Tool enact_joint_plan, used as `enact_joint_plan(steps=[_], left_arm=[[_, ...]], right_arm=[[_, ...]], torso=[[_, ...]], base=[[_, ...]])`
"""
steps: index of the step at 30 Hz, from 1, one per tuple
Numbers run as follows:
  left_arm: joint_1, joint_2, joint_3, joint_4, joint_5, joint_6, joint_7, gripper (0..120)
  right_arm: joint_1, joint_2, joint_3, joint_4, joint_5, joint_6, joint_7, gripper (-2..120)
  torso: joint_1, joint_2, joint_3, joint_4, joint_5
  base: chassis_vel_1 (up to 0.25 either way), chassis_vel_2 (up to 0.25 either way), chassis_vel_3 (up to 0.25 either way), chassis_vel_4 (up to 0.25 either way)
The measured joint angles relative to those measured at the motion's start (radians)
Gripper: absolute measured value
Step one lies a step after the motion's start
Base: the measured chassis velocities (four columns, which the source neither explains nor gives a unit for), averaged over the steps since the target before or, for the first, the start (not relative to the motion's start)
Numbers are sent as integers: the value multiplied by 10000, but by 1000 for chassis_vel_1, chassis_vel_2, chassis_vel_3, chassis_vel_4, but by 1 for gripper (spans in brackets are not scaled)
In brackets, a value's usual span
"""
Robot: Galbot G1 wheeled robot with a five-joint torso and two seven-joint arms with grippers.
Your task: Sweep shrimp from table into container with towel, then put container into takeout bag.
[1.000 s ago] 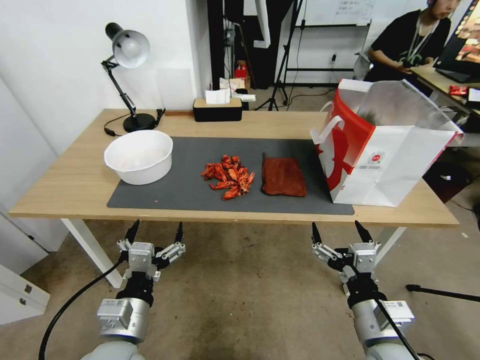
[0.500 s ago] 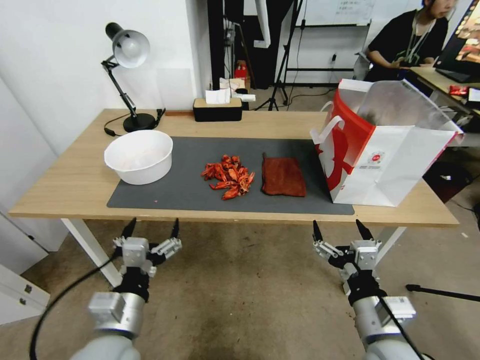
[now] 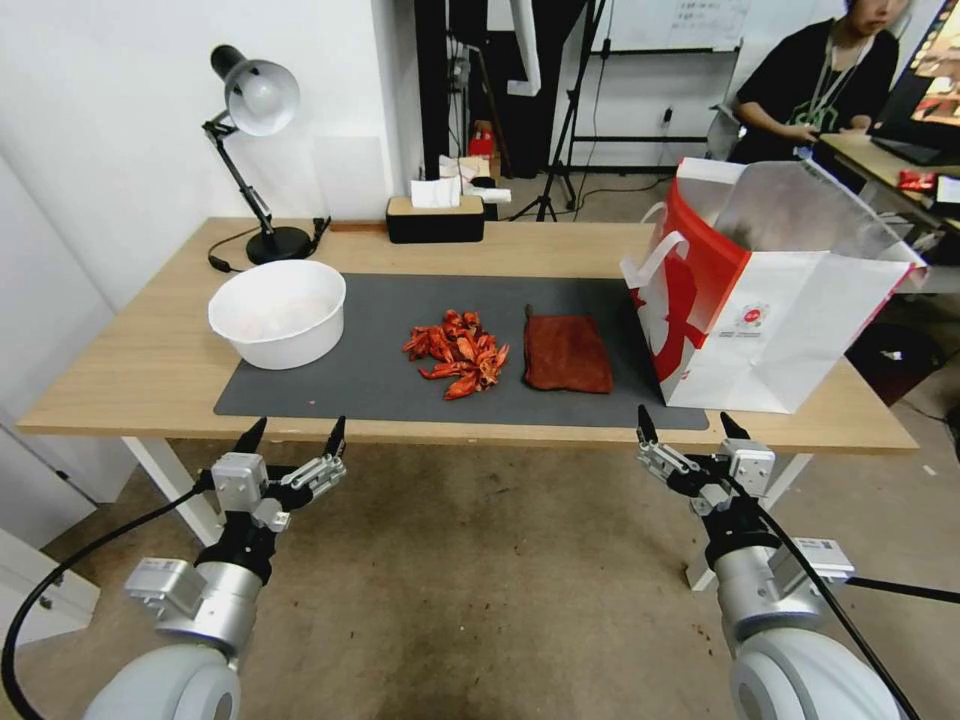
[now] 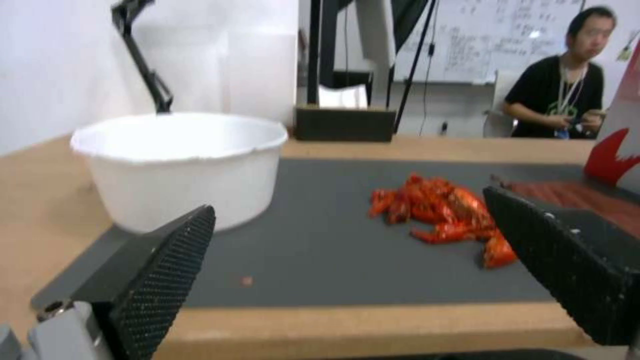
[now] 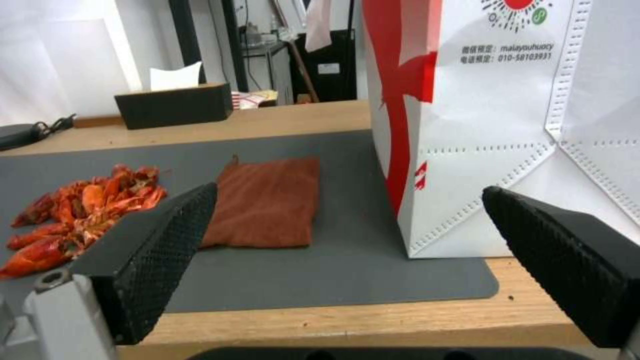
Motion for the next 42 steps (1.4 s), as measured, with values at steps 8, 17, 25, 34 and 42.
enact_joint_plan(steps=[8,17,25,34,42], left_arm=[[-1506,2645,-224,974,-590,-704,272,100],[-4110,6377,611,2741,-1692,-922,822,100],[-6215,8611,2897,4195,-2519,-1150,2056,100],[-9846,10097,6109,6953,-2142,-1388,4242,100],[-12770,10567,8898,8271,-1835,-1070,5329,100]], right_arm=[[64,-76,0,-20,29,8,-47,100],[49,-51,79,65,3,19,-151,100],[3,112,135,163,-43,-2,-202,100],[-62,250,251,284,-55,-3,-206,100],[-76,294,267,353,-69,2,-206,100]], torso=[[0,0,0,-2,-1],[1,0,0,-3,1],[1,-1,1,0,-1],[2,0,0,-1,0],[0,-1,0,-4,0]], base=[[0,0,0,0],[0,0,0,0],[0,0,0,0],[0,0,0,0],[0,0,0,0]])
